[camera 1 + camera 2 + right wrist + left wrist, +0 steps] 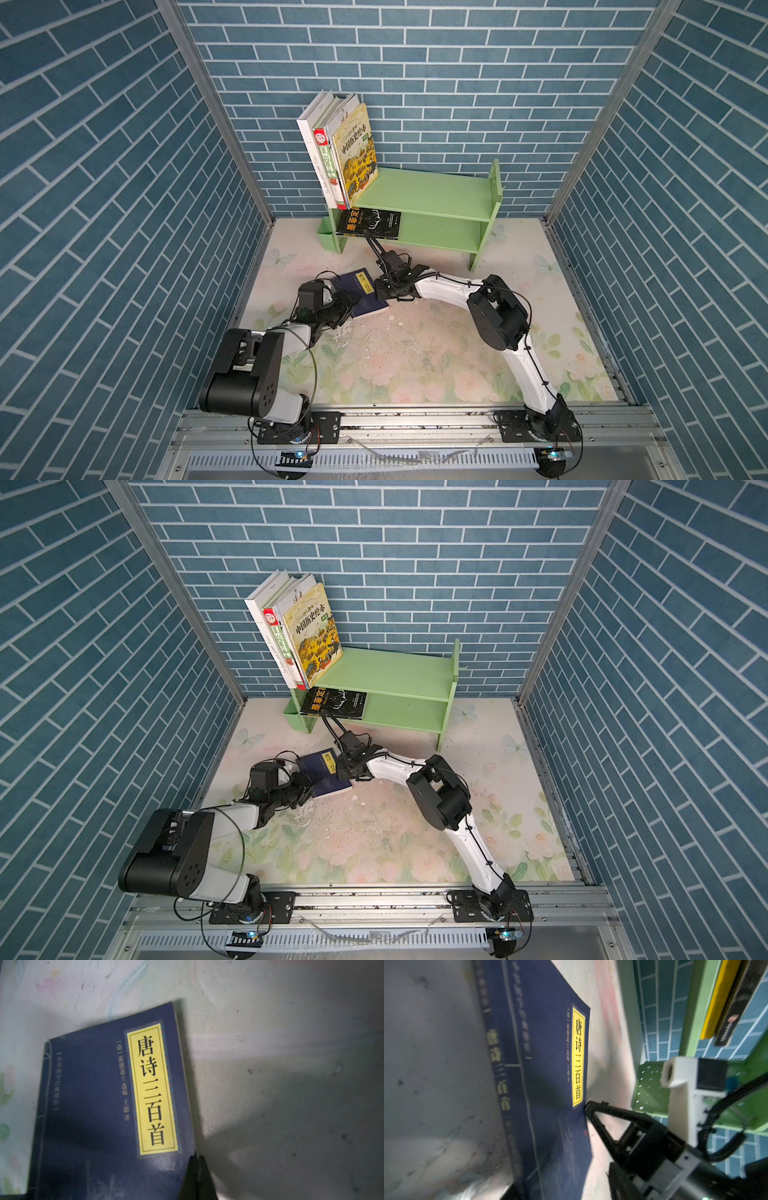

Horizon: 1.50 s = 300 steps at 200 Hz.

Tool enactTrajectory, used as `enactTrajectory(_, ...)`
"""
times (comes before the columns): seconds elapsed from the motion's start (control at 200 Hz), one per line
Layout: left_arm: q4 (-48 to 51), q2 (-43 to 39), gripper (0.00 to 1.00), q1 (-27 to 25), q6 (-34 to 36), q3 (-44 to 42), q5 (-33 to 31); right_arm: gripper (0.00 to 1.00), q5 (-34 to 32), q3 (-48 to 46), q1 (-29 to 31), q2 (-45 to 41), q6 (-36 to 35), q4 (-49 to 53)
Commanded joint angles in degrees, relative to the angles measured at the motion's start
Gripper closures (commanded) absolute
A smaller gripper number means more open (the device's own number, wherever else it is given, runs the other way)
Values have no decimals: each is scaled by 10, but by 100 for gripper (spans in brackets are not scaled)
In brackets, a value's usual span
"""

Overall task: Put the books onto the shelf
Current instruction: 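Carry the upright dark blue book with both grippers to the shelf's lower tier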

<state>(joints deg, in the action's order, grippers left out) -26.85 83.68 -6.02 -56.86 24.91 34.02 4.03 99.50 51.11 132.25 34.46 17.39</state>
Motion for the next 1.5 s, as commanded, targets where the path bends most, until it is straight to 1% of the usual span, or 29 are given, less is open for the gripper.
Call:
enactTrajectory(0.0,-29,-5,67,1,3,10,30,100,27,-41,11,78,-15,116)
enactTrajectory(0.055,-37,2,77,1,2,6,34,100,36,-46,10,70,-15,107)
enactTrajectory(0.095,-44,7,82,1,0,4,37,100,41,-53,9,63,-13,99)
enactTrajectory(0.195,-62,12,87,1,-7,0,44,99,53,-69,7,35,-3,75)
enactTrajectory(0.23,-61,8,89,1,-7,0,46,96,56,-76,5,22,0,65)
enactTrajectory(0.26,-60,5,90,1,-7,0,48,92,57,-85,4,6,3,55)
enactTrajectory(0.345,-36,-22,92,2,1,3,52,74,56,-118,-5,-48,15,21)
enactTrajectory(0.42,8,-62,92,0,21,16,59,64,55,-152,-13,-112,27,-15)
enactTrajectory(0.565,110,-157,94,-2,62,55,93,55,43,-220,-26,-230,42,-74)
enactTrajectory(0.63,140,-198,94,-5,70,74,109,51,40,-247,-31,-281,45,-97)
enactTrajectory(0.715,178,-238,94,-6,70,98,108,46,33,-278,-36,-337,48,-120)
enactTrajectory(0.775,210,-251,95,-7,71,118,91,44,33,-293,-41,-368,53,-132)
enactTrajectory(0.89,221,-223,98,-7,49,149,84,42,42,-312,-50,-411,63,-151)
enactTrajectory(0.995,142,-176,98,-9,-4,164,98,42,43,-318,-55,-438,64,-157)
enactTrajectory(1.08,100,-142,98,-12,-29,177,107,41,34,-325,-59,-457,61,-158)
enactTrajectory(1.265,64,-98,98,-14,-42,219,106,40,18,-342,-63,-485,60,-155)
enactTrajectory(1.48,53,-52,98,-14,-59,260,104,40,15,-350,-65,-486,64,-159)
enactTrajectory(1.495,46,-49,98,-14,-75,260,102,40,14,-350,-65,-485,64,-161)
